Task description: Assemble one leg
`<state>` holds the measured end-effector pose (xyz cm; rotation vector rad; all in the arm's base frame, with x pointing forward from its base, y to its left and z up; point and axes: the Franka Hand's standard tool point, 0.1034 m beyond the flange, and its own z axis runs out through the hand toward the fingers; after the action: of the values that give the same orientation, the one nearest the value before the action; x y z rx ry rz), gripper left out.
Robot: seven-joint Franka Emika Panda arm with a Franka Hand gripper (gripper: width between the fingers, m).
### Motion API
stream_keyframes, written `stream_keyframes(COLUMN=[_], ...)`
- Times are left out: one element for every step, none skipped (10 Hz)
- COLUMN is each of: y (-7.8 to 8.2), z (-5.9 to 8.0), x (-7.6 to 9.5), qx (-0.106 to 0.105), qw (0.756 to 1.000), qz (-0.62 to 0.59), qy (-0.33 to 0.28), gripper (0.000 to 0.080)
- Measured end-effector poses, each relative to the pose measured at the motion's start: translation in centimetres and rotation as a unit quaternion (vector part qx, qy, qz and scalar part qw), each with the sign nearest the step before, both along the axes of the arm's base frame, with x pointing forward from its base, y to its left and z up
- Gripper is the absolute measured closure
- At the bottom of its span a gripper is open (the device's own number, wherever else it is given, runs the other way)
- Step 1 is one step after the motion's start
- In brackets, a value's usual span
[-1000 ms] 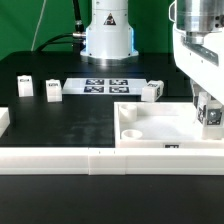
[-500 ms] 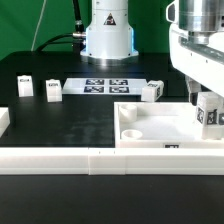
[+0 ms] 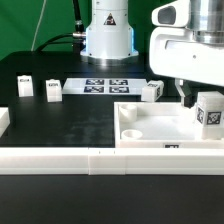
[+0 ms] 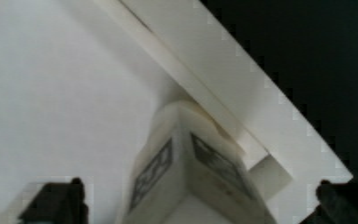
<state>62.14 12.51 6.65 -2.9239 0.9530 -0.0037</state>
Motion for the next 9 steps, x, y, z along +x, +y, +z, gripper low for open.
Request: stream_keyframes(y=[0.09, 0.10, 0.07, -0.06, -0.13, -0.32, -0.35, -0.35, -0.36], z=[0.06, 0.11, 0.14, 0.16, 0.17, 0.17, 0.16, 0.16, 0.16], x=[0.05, 0.11, 0.15, 0.19, 0.21, 0.25, 0.25, 0.25, 0.25], qx=[-0.002, -0.004, -0.006, -0.013, -0.017, -0.018, -0.018, -0.018, -0.018], qw=[0.999, 0.996, 0.992, 0.982, 0.973, 0.968, 0.966, 0.966, 0.967], qz=[0.039, 0.092, 0.126, 0.190, 0.229, 0.249, 0.256, 0.256, 0.256], qy=[-0.003, -0.007, -0.009, -0.013, -0.014, -0.015, -0.016, -0.016, -0.016], gripper=[0.0150, 0.0150, 0.0150, 0.0150, 0.0150, 0.0176, 0.0176, 0.0358, 0.0358])
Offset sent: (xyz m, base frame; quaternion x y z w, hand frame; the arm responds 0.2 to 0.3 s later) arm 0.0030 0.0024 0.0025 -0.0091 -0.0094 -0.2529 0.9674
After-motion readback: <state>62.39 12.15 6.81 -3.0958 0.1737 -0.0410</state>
